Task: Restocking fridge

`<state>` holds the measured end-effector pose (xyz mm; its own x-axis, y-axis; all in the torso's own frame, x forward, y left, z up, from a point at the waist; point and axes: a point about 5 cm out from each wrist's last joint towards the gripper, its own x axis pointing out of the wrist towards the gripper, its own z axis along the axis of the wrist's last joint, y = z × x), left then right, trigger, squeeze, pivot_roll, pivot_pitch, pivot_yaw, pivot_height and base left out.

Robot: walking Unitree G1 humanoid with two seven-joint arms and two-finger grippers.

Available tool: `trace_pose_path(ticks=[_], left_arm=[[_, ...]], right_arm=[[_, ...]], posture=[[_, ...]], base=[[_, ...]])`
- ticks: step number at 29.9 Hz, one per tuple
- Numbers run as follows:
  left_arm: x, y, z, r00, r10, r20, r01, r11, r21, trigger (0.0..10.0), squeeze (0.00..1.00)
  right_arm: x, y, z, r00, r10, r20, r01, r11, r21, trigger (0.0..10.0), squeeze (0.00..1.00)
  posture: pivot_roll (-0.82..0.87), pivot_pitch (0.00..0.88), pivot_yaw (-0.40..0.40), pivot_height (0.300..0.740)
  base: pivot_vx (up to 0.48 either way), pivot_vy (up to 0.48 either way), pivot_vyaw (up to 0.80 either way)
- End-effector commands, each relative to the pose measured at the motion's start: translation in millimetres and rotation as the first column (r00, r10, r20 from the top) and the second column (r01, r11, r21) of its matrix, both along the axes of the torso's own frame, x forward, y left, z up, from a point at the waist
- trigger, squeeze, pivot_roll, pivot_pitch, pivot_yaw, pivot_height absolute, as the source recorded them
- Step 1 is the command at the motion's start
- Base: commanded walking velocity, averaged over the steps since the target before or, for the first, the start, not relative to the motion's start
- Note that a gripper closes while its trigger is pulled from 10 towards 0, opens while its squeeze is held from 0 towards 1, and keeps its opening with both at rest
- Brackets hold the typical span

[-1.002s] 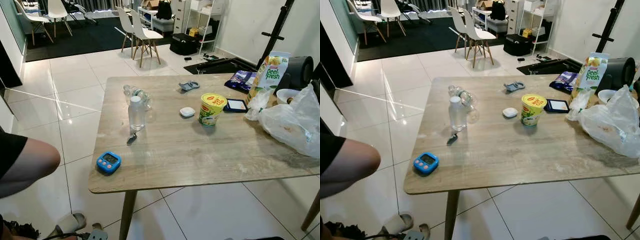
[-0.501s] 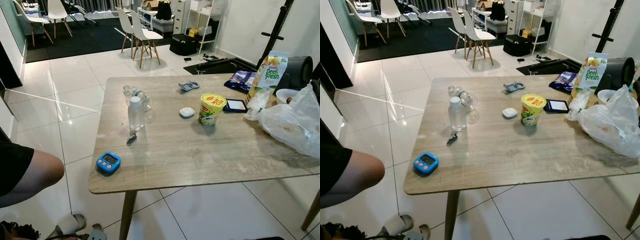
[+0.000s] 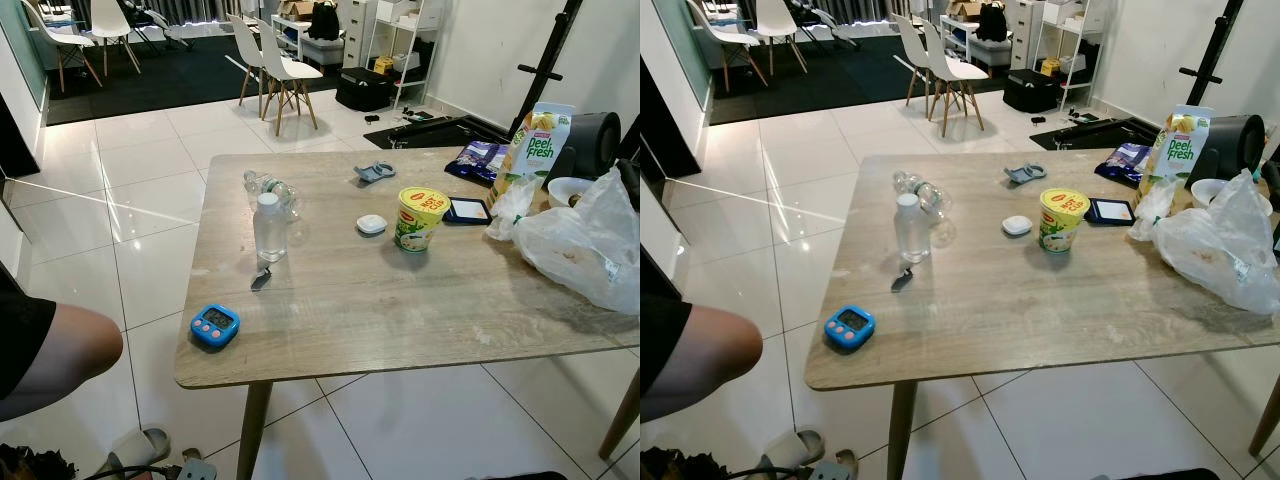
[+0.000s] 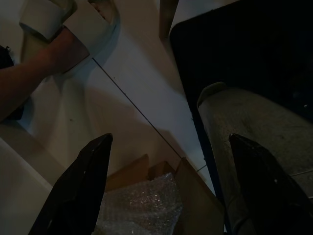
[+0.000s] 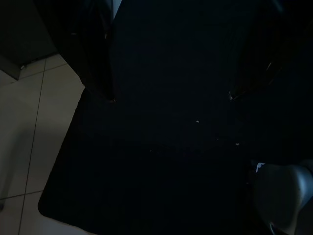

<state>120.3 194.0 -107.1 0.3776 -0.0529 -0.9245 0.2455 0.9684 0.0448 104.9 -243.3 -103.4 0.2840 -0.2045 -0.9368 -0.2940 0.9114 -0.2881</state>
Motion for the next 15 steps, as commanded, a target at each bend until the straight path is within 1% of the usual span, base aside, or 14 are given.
trace_pose_path(ticks=[1,5,7,15], left_arm=[[-7.9,-0.5,-2.4,1.0,-0.012,-0.029,0.012,1.0,-0.001,10.0,0.0],[-10.2,1.3,-2.8,0.999,-0.013,-0.036,0.013,1.0,0.0,10.0,0.0],[-9.0,4.0,-2.0,1.0,0.0,-0.029,0.001,1.0,0.004,10.0,0.0],[-6.2,6.2,-0.9,1.0,-0.004,-0.023,0.004,1.0,0.009,10.0,0.0]], right_arm=[[-1.8,4.3,-1.5,1.0,0.021,-0.007,-0.021,1.0,0.01,10.0,0.0],[-4.7,7.5,-3.0,1.0,0.024,-0.014,-0.023,1.0,0.018,10.0,0.0],[-7.8,7.8,-3.9,0.999,0.029,-0.021,-0.028,0.999,0.018,10.0,0.0],[-11.0,5.1,-3.9,0.999,0.032,-0.029,-0.032,0.999,0.011,10.0,0.0]], posture=[[0.04,0.0,-0.012,0.74],[0.04,0.0,-0.009,0.74],[0.05,0.0,-0.011,0.74],[0.05,0.0,-0.012,0.74]], base=[[0.0,0.0,0.0],[0.0,0.0,0.0],[0.0,0.0,0.0],[0.0,0.0,0.0]])
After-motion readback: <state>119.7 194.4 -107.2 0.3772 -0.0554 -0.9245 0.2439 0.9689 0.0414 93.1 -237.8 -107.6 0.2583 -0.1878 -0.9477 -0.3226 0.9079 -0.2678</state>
